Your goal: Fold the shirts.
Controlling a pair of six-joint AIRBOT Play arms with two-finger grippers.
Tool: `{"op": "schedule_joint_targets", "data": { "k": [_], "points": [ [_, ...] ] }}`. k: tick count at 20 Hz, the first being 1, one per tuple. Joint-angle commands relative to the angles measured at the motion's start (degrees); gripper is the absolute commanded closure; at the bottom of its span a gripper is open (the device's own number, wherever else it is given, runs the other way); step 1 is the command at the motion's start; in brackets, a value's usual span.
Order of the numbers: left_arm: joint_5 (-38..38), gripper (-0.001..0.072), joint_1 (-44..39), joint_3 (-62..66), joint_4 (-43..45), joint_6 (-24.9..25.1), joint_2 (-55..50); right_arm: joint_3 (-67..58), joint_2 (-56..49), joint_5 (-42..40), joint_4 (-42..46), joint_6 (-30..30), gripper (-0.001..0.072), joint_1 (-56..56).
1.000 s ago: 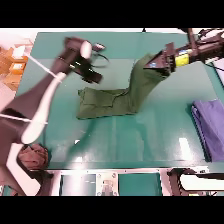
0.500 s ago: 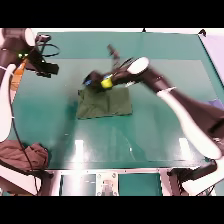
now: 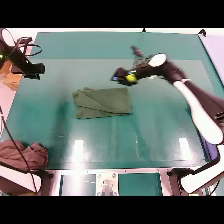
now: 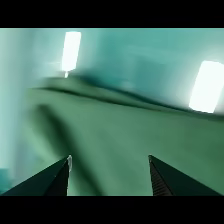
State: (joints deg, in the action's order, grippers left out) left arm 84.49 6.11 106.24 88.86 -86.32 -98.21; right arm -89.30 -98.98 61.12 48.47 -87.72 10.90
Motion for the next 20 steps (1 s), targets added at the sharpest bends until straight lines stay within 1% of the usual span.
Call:
{"op": "schedule_joint_targets", "data": {
  "k": [1, 2, 5, 8, 11, 12, 13, 14, 17, 19, 20],
  "points": [
    [0.24, 0.0687, 0.66, 0.00, -2.21, -0.24, 0.04, 5.73, 1.73, 7.50, 3.17, -1.38, 0.0166, -9.81],
    [0.48, 0.0687, 0.66, 0.00, -2.56, -0.24, 0.04, 8.63, 1.68, 6.34, 2.38, -0.85, 0.0166, -10.05],
    [1.14, 0.0687, 0.66, 0.00, -2.54, -0.26, 0.04, 14.80, -0.48, 0.94, -3.26, 3.37, 0.0165, -7.85],
    [2.05, 0.0687, 0.66, 0.00, -2.54, -0.24, 0.04, 14.80, -5.16, -0.61, -8.20, 5.16, 0.0166, -4.17],
    [2.08, 0.0686, 0.66, 0.00, -2.54, -0.24, 0.04, 14.80, -7.19, -1.90, -14.12, 7.89, 0.0168, -1.16],
    [2.08, 0.0687, 0.66, 0.00, -2.54, -0.22, 0.04, 14.64, -7.19, -2.34, -15.41, 8.68, 0.0307, -0.59],
    [2.08, 0.0686, 0.66, 0.00, -2.54, -0.24, 0.04, 13.79, -7.17, -2.14, -16.46, 9.84, 0.0621, -0.31],
    [2.08, 0.0686, 0.66, 0.00, -2.56, -0.24, 0.04, 12.35, -6.97, -1.25, -16.52, 9.77, 0.0694, -0.31],
    [2.16, 0.0686, 0.66, 0.00, -2.84, -0.22, 0.04, 5.09, -3.58, 1.62, -15.96, 8.63, 0.0695, -2.95],
    [2.12, 0.0687, 0.66, 0.00, -3.93, -0.20, 0.04, -0.87, 1.36, 2.67, -14.86, 7.98, 0.0696, -6.93],
    [2.12, 0.0687, 0.66, 0.00, -4.07, -0.20, 0.04, -4.28, 4.20, 3.80, -13.40, 6.58, 0.0696, -9.55]
  ]
}}
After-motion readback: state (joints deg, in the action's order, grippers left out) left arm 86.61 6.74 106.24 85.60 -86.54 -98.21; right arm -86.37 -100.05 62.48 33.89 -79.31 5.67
